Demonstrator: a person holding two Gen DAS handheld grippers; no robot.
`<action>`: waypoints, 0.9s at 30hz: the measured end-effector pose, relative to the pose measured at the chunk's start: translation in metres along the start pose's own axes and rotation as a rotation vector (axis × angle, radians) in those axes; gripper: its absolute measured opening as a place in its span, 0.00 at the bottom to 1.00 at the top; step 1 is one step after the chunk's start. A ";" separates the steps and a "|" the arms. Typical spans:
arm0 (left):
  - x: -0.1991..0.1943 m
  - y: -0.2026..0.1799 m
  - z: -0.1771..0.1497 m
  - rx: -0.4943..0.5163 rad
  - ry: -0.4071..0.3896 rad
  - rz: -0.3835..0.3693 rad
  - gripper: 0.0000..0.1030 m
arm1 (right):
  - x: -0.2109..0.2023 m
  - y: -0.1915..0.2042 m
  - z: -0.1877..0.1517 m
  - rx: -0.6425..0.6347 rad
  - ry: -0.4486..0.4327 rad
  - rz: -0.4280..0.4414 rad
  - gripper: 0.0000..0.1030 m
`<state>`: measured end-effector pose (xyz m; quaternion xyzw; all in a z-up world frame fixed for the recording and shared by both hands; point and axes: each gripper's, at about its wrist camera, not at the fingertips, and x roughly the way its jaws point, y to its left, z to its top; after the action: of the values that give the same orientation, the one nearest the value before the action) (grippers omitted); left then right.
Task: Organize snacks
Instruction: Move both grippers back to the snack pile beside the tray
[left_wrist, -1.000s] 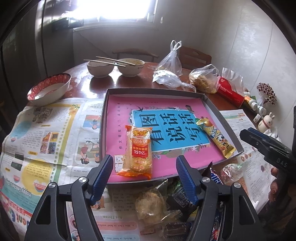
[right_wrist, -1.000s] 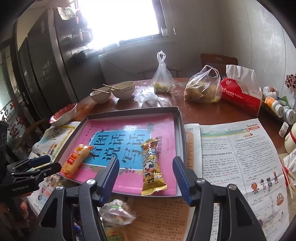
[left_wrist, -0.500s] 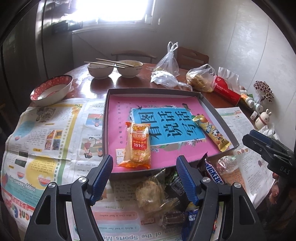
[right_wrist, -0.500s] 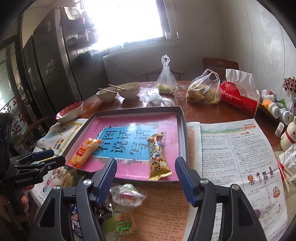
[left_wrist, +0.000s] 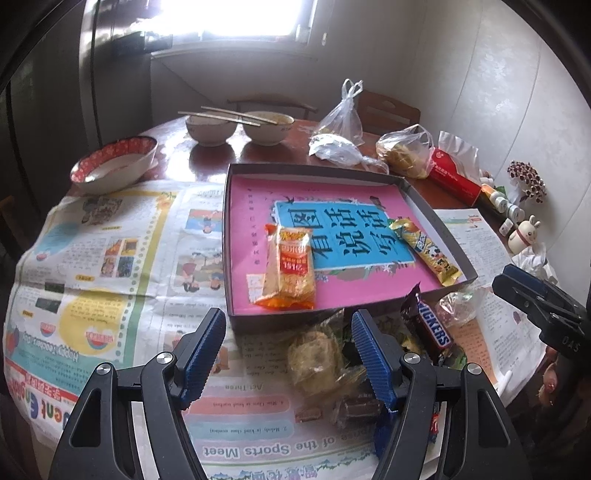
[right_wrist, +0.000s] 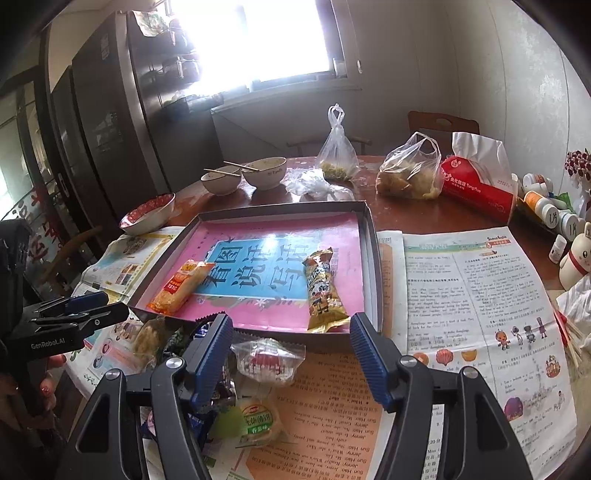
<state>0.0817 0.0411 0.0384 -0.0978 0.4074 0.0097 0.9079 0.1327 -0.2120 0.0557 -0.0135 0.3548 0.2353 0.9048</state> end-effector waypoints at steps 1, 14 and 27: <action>0.001 0.001 -0.002 -0.004 0.007 -0.006 0.70 | 0.000 0.000 -0.001 0.001 0.002 0.002 0.65; 0.015 0.007 -0.018 -0.030 0.076 -0.041 0.70 | 0.008 -0.002 -0.021 0.032 0.058 0.015 0.69; 0.035 0.003 -0.023 -0.061 0.129 -0.093 0.70 | 0.044 -0.003 -0.029 0.114 0.140 0.059 0.69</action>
<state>0.0876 0.0377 -0.0025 -0.1448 0.4596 -0.0265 0.8758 0.1433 -0.2016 0.0049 0.0320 0.4299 0.2399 0.8698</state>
